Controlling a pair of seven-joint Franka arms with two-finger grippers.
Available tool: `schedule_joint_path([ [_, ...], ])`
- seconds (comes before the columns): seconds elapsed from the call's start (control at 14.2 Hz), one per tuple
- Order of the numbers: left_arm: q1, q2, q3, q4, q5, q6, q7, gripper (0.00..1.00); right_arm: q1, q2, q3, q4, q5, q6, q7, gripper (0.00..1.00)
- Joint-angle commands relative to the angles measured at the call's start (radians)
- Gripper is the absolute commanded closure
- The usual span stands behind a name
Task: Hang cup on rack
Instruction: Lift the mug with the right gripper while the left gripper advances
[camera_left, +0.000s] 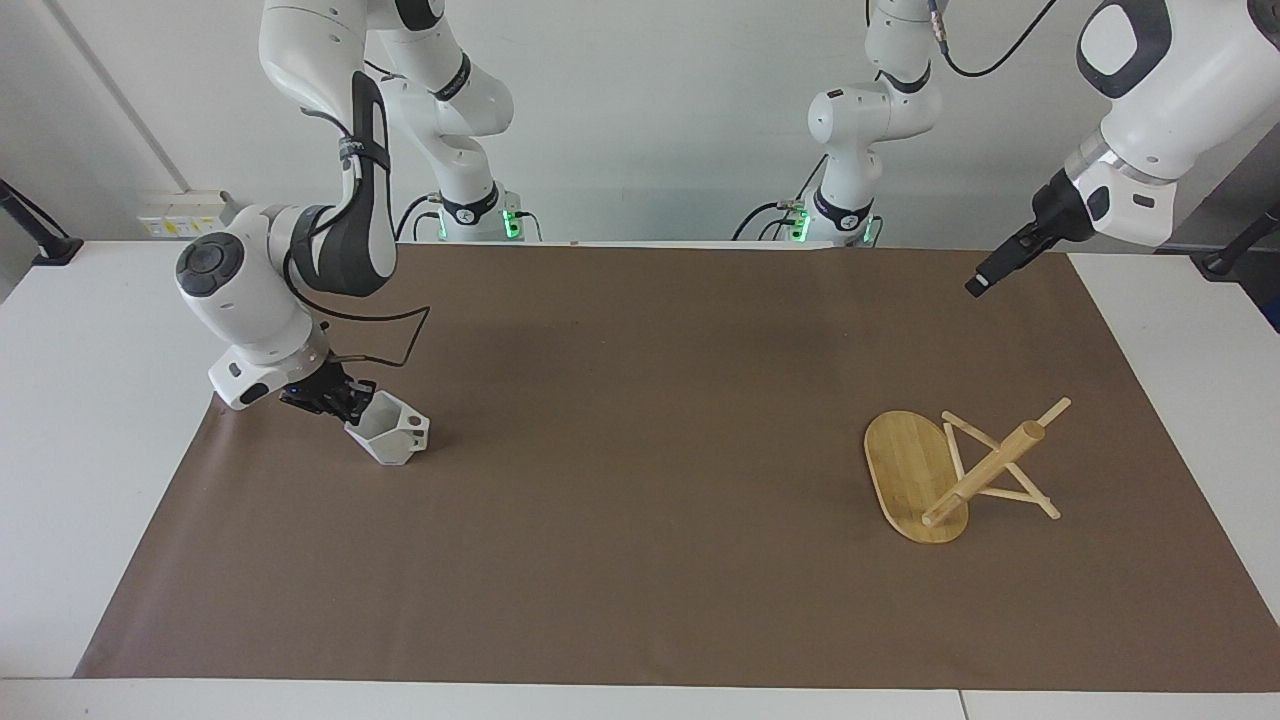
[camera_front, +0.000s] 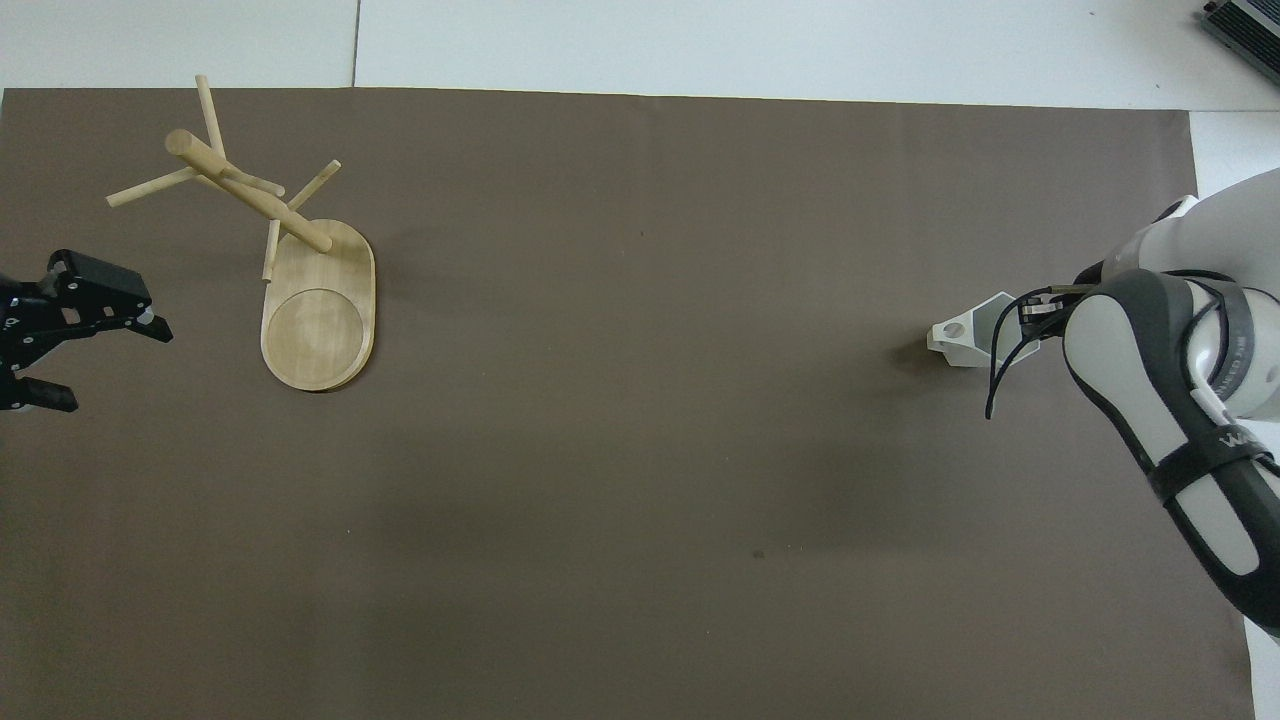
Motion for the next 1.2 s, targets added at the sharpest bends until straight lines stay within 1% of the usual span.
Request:
schedule_joint_path([
  [0.0,0.015,-0.037,-0.003,-0.040,-0.046,0.003,-0.125,0.00,-0.011,-0.020,0.009,-0.013,0.030,0.005,-0.020,0.96],
  [0.14,0.015,-0.039,-0.003,-0.042,-0.088,-0.012,-0.304,0.00,-0.011,-0.015,0.009,-0.001,0.030,0.001,-0.022,0.97],
  [0.21,0.013,-0.043,-0.003,-0.045,-0.122,-0.025,-0.367,0.00,-0.011,-0.012,0.014,0.007,0.030,-0.003,-0.022,0.99],
  [0.35,0.011,-0.043,-0.004,-0.048,-0.189,-0.045,-0.440,0.00,-0.011,-0.012,0.031,0.026,0.032,-0.007,-0.020,1.00],
  [0.42,0.002,-0.045,-0.004,-0.046,-0.203,-0.050,-0.458,0.00,-0.011,-0.011,0.041,0.051,0.038,-0.022,-0.020,1.00],
  [0.56,-0.002,-0.046,-0.010,-0.048,-0.212,-0.047,-0.544,0.00,-0.011,-0.011,0.043,0.097,0.134,-0.061,-0.020,1.00],
  [0.71,0.019,-0.048,-0.003,-0.054,-0.333,-0.023,-0.642,0.00,-0.005,-0.011,0.046,0.151,0.218,-0.107,-0.019,1.00],
  [0.85,0.067,-0.058,-0.004,-0.088,-0.411,0.003,-0.702,0.00,-0.003,-0.014,0.093,0.175,0.261,-0.105,-0.017,1.00],
  [0.99,0.074,-0.083,-0.004,-0.150,-0.499,0.045,-0.727,0.00,-0.002,-0.015,0.136,0.195,0.289,-0.101,0.018,1.00],
  [1.13,0.073,-0.089,-0.004,-0.172,-0.576,0.086,-0.739,0.00,-0.002,-0.017,0.190,0.209,0.340,-0.093,0.032,1.00],
])
